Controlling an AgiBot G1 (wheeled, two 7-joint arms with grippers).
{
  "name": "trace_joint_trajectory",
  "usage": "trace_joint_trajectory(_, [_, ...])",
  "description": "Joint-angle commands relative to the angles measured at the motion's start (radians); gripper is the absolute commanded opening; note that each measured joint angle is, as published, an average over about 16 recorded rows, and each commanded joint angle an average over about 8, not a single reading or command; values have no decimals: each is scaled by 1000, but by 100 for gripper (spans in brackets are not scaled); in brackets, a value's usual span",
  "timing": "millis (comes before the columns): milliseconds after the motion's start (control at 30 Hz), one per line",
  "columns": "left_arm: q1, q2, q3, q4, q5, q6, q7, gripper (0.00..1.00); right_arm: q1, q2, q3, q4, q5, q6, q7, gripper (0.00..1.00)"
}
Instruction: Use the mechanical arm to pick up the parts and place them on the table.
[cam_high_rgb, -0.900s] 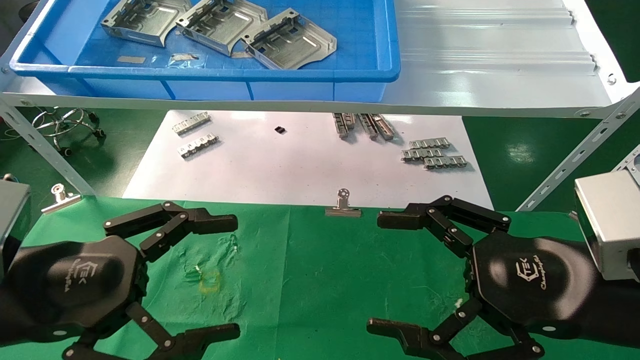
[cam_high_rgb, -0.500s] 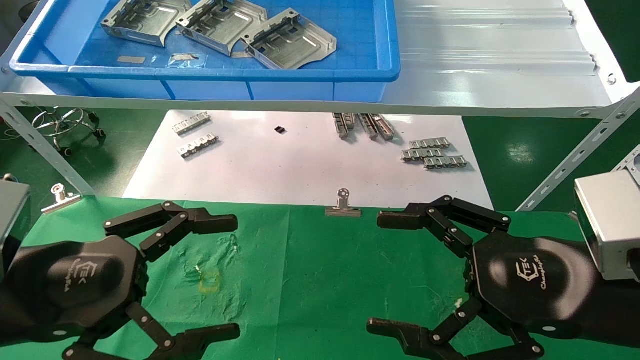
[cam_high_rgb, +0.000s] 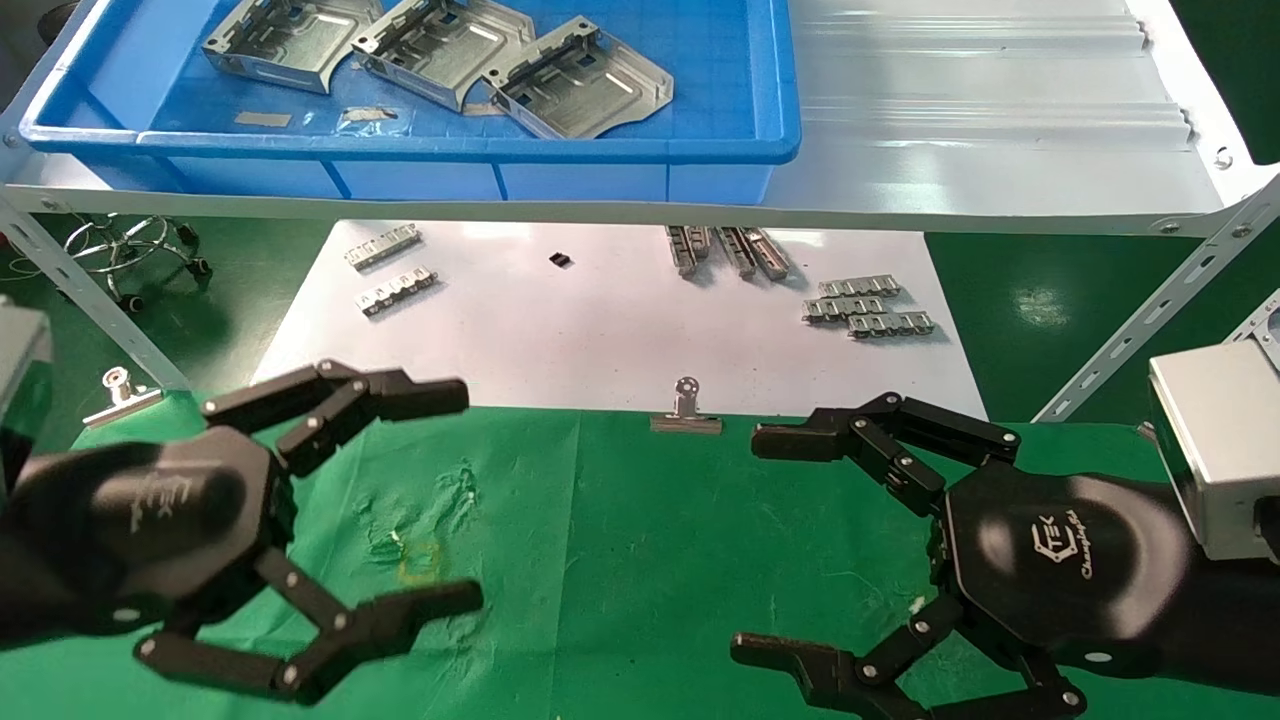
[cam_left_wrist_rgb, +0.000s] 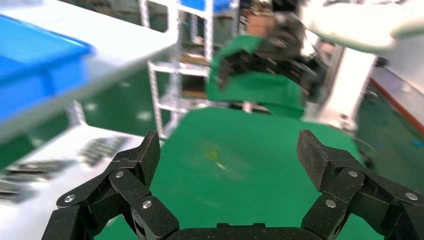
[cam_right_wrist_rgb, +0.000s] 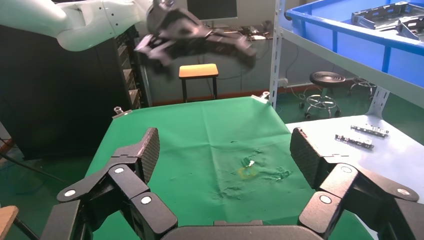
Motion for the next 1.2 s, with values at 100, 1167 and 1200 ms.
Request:
trace_joint_trajectory(100, [-18,19,-8,7,2,-59,-13,100,0,0,0,0,0,0,0,0])
trace_joint_trajectory(1167, [-770,378,220,803,504,-343,69,100,0,0,0,0,0,0,0,0])
trace_joint_trajectory(1200, [-790,389,226,839,515,-347,82,100,0,0,0,0,0,0,0,0])
